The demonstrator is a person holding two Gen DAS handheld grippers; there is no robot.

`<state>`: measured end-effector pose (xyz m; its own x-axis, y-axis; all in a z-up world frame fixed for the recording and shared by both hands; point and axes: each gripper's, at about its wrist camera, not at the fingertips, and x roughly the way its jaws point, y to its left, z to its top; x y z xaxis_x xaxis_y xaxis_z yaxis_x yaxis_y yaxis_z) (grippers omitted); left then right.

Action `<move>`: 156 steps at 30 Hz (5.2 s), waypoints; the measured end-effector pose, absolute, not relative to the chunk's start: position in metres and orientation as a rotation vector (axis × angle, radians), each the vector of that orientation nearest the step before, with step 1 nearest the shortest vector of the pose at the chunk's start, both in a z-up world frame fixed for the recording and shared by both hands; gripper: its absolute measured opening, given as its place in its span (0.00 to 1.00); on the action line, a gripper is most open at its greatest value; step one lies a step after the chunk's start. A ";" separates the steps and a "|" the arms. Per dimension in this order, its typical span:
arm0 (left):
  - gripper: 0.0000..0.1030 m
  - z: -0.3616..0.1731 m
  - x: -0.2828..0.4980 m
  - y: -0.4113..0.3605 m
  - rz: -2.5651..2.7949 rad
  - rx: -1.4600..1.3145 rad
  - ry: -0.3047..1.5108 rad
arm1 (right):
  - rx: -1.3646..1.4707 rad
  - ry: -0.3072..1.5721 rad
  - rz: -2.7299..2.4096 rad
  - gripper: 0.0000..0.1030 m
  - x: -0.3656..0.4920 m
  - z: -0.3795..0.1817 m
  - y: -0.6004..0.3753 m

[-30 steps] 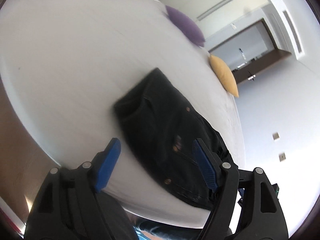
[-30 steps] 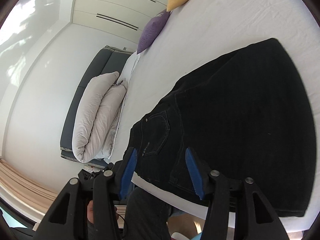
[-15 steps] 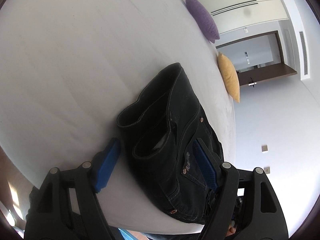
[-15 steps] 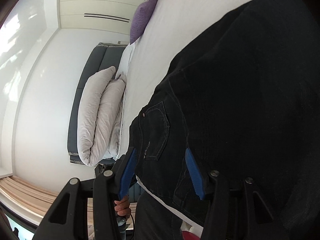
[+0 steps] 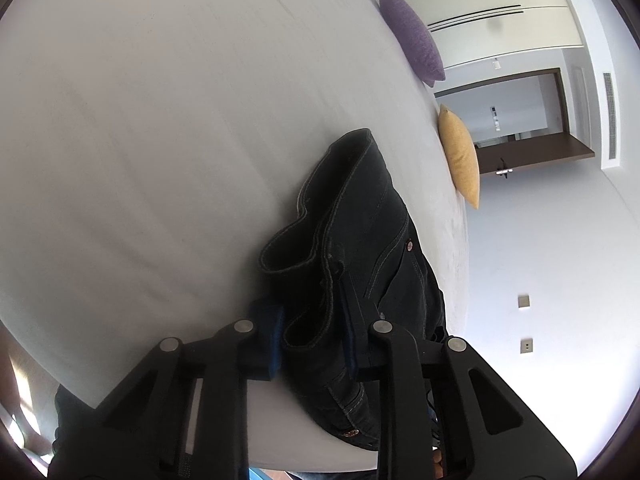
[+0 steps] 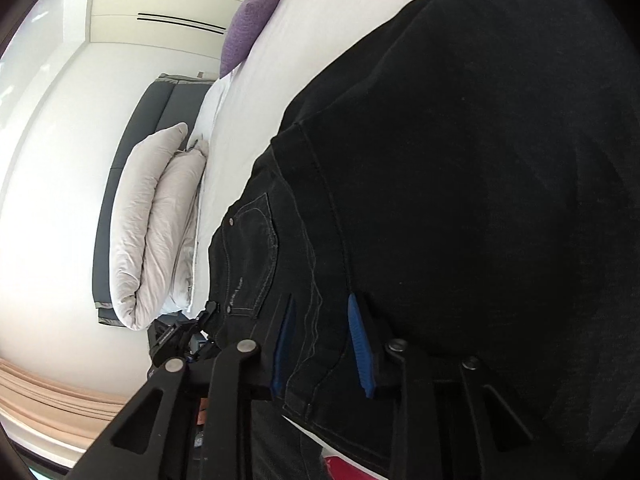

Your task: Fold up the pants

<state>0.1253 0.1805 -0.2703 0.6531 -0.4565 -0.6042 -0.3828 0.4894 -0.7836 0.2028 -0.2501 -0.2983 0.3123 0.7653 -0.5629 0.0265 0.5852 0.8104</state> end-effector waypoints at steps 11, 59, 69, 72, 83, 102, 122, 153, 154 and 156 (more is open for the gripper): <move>0.12 -0.200 0.115 0.152 -0.088 -0.955 0.802 | 0.816 1.168 0.531 0.00 0.199 -0.312 -0.260; 0.12 -0.154 0.102 -0.342 -0.637 0.121 1.016 | 1.242 0.700 0.254 0.30 0.063 -0.299 -0.502; 0.18 -0.160 0.109 -0.330 -0.625 0.137 1.052 | 1.214 0.728 0.235 0.30 0.064 -0.295 -0.498; 0.25 -0.162 0.108 -0.333 -0.640 0.131 1.052 | 1.199 0.731 0.232 0.30 0.065 -0.293 -0.495; 0.39 -0.143 0.102 -0.312 -0.686 0.046 1.053 | 1.155 0.706 0.227 0.32 0.065 -0.271 -0.497; 0.52 -0.157 0.124 -0.157 -0.431 -0.137 1.025 | 0.947 1.004 0.435 0.35 0.113 -0.272 -0.381; 0.63 -0.177 0.103 -0.169 -0.472 -0.017 1.003 | 0.939 0.909 0.482 0.47 0.206 -0.248 -0.391; 0.72 -0.193 0.244 -0.170 -0.449 0.012 1.078 | 0.773 0.818 0.510 0.54 0.126 -0.182 -0.397; 0.74 -0.195 0.247 -0.173 -0.447 0.026 1.075 | 0.783 0.829 0.550 0.54 0.129 -0.186 -0.390; 0.74 -0.198 0.248 -0.174 -0.446 0.034 1.066 | 0.814 0.889 0.579 0.54 0.131 -0.206 -0.378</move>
